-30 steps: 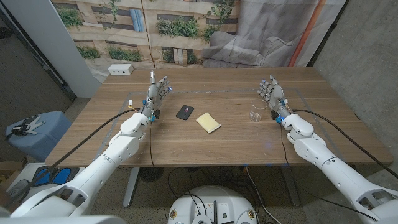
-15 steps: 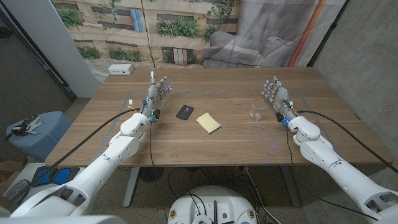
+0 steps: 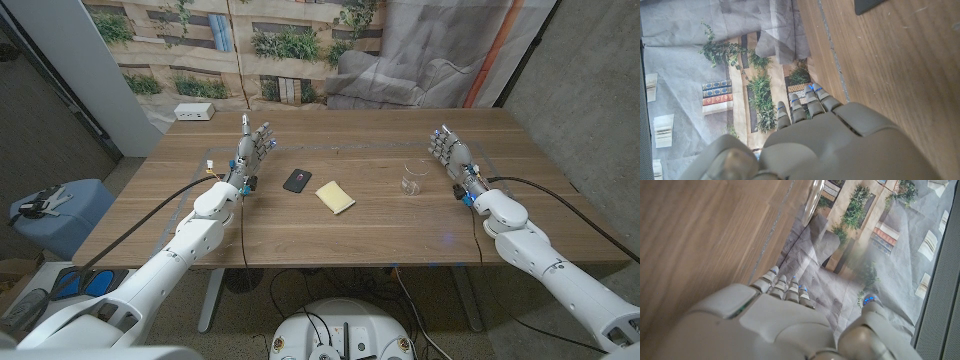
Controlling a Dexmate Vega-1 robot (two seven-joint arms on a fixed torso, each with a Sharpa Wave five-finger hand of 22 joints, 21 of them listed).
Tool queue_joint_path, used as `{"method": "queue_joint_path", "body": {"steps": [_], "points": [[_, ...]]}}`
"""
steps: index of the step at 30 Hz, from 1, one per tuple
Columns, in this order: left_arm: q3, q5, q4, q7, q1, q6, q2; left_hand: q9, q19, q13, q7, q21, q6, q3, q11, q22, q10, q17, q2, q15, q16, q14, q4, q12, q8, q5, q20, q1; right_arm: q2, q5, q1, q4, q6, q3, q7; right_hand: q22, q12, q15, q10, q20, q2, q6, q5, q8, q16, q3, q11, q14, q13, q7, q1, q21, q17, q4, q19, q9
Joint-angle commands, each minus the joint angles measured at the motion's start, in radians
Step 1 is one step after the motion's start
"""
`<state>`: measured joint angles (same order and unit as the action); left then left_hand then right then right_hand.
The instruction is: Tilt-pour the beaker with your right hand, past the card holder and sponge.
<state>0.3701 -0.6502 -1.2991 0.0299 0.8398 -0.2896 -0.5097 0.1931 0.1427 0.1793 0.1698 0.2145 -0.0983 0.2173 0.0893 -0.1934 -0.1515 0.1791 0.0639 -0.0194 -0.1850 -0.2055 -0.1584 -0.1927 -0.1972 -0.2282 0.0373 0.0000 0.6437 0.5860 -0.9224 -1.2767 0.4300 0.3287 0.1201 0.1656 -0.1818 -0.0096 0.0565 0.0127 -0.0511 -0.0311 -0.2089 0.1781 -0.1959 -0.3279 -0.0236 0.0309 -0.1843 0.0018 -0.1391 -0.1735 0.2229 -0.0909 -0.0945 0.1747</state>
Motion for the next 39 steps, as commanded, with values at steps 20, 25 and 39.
{"method": "queue_joint_path", "body": {"steps": [20, 25, 39], "points": [[0.0, 0.0, 0.001, 0.0, -0.001, -0.001, 0.001, 0.003, 0.008, 0.003, 0.009, 0.007, 0.001, 0.006, 0.0, -0.003, -0.009, 0.005, 0.026, -0.001, -0.005, -0.006, 0.001, -0.006, -0.003, -0.004, 0.008, 0.001, 0.119, -0.264, -0.034, -0.008, 0.124, 0.041, -0.064, 0.002, 0.002, 0.015, -0.093, -0.012, -0.072, -0.177, -0.023, 0.0, 0.005, -0.004, 0.004, 0.057, -0.009, 0.044, -0.132, -0.004, -0.013, -0.083, 0.048, 0.013], [0.0, 0.001, 0.001, 0.0, -0.001, -0.001, 0.001, 0.003, 0.008, 0.003, 0.009, 0.007, 0.001, 0.006, 0.0, -0.003, -0.01, 0.005, 0.026, 0.0, -0.005, -0.006, 0.001, -0.006, -0.003, -0.004, 0.008, 0.001, 0.136, -0.312, -0.04, -0.017, 0.127, 0.048, -0.088, 0.002, 0.003, 0.016, -0.121, -0.017, -0.081, -0.208, -0.031, 0.001, 0.007, -0.005, 0.008, 0.077, -0.011, 0.05, -0.159, -0.005, -0.014, -0.085, 0.059, 0.015], [0.001, 0.001, 0.001, 0.0, -0.001, -0.001, 0.001, 0.003, 0.008, 0.003, 0.01, 0.007, 0.0, 0.006, 0.0, -0.003, -0.011, 0.005, 0.026, -0.001, -0.005, -0.007, 0.001, -0.006, -0.004, -0.004, 0.008, 0.001, 0.171, -0.426, -0.027, -0.017, 0.134, 0.075, -0.123, 0.002, -0.001, 0.022, -0.175, -0.022, -0.099, -0.287, -0.054, 0.001, 0.004, -0.004, 0.024, 0.101, -0.013, 0.077, -0.221, -0.007, -0.015, -0.087, 0.074, 0.02]]}}
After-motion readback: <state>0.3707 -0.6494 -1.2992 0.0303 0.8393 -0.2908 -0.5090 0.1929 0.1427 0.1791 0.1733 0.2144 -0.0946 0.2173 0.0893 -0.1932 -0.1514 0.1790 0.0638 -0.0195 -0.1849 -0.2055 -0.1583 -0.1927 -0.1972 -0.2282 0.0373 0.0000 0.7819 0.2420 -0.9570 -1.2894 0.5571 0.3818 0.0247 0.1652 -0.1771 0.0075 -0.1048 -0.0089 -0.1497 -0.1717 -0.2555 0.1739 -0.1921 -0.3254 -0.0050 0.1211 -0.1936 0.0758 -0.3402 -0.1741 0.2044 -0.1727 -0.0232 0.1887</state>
